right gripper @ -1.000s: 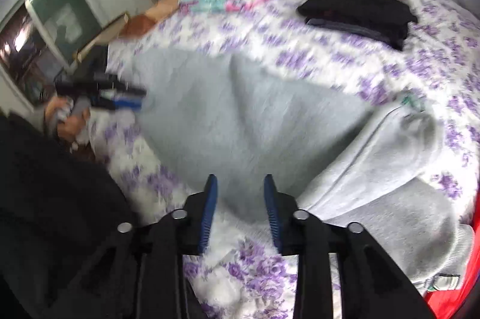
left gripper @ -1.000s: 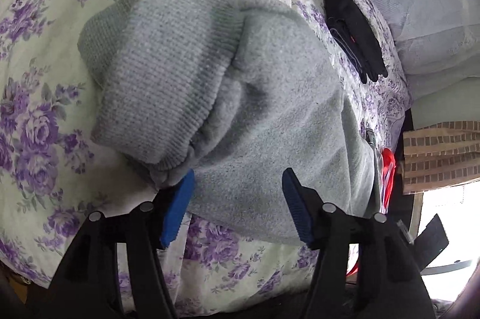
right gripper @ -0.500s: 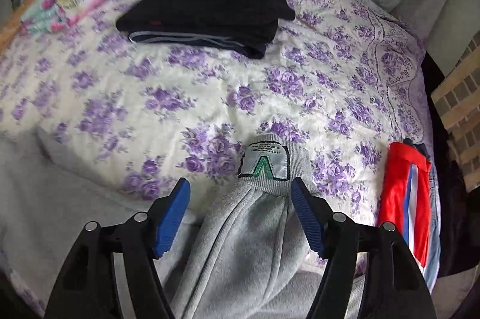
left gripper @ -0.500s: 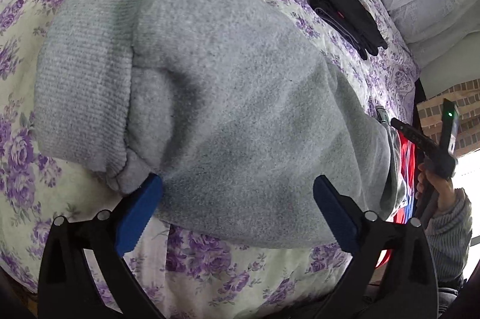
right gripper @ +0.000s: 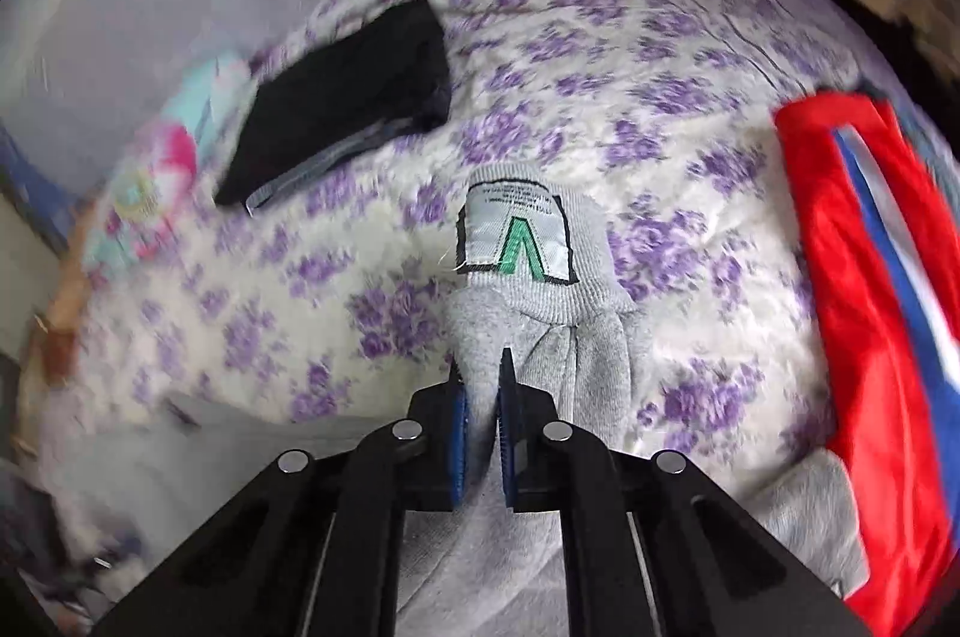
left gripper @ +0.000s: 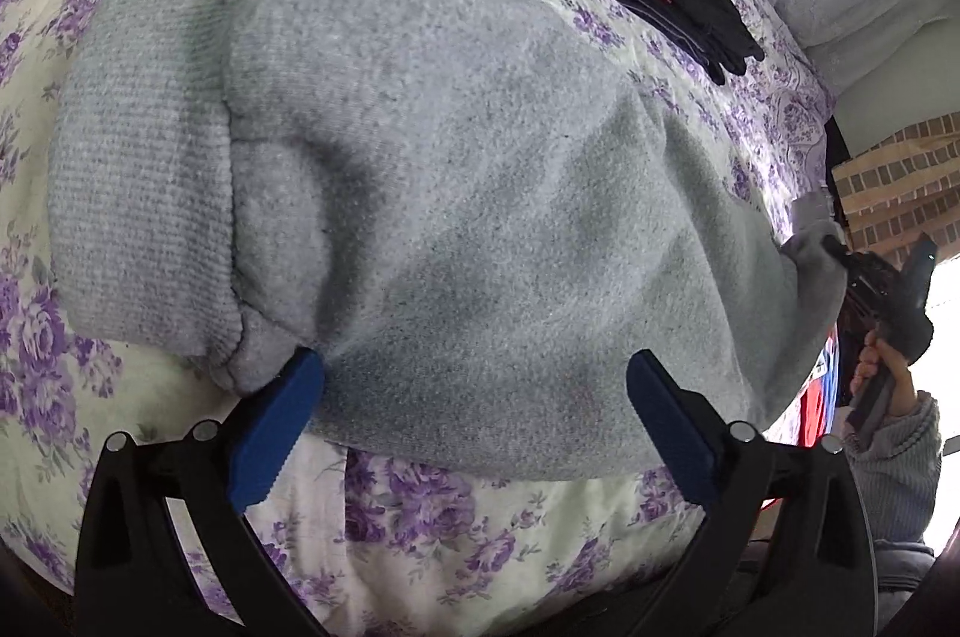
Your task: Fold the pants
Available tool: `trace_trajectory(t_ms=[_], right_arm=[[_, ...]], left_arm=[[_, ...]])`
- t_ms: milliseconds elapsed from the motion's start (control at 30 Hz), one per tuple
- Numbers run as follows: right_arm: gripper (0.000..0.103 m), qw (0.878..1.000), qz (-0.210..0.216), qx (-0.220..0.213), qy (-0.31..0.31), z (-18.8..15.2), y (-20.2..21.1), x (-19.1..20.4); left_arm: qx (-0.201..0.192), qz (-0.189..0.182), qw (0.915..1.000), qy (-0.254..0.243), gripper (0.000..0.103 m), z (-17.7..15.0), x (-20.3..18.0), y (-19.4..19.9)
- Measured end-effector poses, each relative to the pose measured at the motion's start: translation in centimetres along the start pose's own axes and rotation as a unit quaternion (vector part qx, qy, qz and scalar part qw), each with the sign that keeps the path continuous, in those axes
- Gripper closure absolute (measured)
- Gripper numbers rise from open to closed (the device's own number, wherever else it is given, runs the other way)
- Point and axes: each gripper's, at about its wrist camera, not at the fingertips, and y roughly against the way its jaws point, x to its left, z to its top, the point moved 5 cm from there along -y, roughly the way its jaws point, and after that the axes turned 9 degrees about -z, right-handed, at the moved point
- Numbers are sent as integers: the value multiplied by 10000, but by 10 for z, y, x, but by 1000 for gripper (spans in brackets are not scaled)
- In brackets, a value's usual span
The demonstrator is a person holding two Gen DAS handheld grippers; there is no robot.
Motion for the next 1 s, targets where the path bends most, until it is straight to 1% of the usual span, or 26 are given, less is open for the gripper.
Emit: trace_trajectory(t_ms=[67,100,133,167,200,267,333,367,400,433,467,500,533,567,600,633,667,700,733,767,833,867,900,933,967,1000], right_arm=[[94,9948,453,-168,-892,-10,34,-39],[95,9884,721,-259,-1310,-23,49,-58],[95,9816,879,-315,-1664,-38,59,-76],[95,9767,858,-280,-1947,-55,65,-93],[95,9723,790,-134,-2196,-73,63,-108],[94,9610,852,48,-2629,-98,51,-129],[91,9432,1177,-49,-3107,-105,42,-138],[90,9381,1340,-158,-3192,-102,40,-136],[86,9395,1370,-214,-3132,-99,38,-130],[64,9438,1305,-221,-3027,-96,35,-127],[46,9507,1136,-206,-2880,-93,32,-123],[47,9556,1021,-182,-2757,-91,30,-124],[54,9582,973,-120,-2689,-91,27,-123],[82,9589,942,-77,-2675,-91,27,-122],[89,9596,971,-133,-2636,-88,33,-116],[94,9628,1082,-253,-2465,-81,44,-108],[95,9701,1063,-362,-2151,-74,57,-99],[95,9776,954,-396,-1836,-69,66,-94],[95,9805,853,-309,-1742,-68,66,-98],[95,9806,681,-126,-1834,-72,59,-112],[95,9784,201,403,-2016,-93,32,-145],[95,9775,129,540,-2037,-104,23,-151],[95,9759,180,549,-2105,-112,22,-153],[90,9753,180,555,-2132,-115,25,-153],[81,9754,197,569,-2119,-116,29,-153],[78,9758,198,576,-2098,-115,36,-153]], left_arm=[[67,44,9999,-80,5,0,-1,-1],[79,60,9999,-106,5,0,-2,-2],[87,76,9999,-106,5,0,-2,-2],[95,101,9999,-102,5,0,-2,-3],[105,135,9998,-105,5,0,-2,-4],[134,243,9995,-144,4,1,-4,-7],[226,419,9985,-262,4,2,-8,-11],[300,526,9975,-354,4,1,-10,-13],[366,624,9964,-437,4,1,-11,-15],[405,694,9956,-492,4,-1,-12,-17],[427,750,9948,-532,4,-1,-13,-18],[430,787,9944,-551,4,-1,-13,-18],[419,810,9943,-553,4,-2,-13,-19],[403,816,9944,-541,4,-2,-13,-19],[387,800,9947,-512,4,-3,-13,-18],[362,756,9954,-462,4,-2,-13,-17],[325,662,9966,-363,4,-2,-11,-14],[294,533,9979,-230,4,-1,-9,-10],[261,392,9989,-84,4,1,-5,-7],[237,215,9995,72,4,3,-1,-4],[223,-63,9992,324,5,6,5,0],[227,-179,9986,443,5,7,7,2],[240,-274,9978,556,5,8,9,4],[242,-359,9968,671,5,8,11,7],[233,-432,9957,792,5,8,12,10],[223,-461,9948,882,5,8,11,13]])
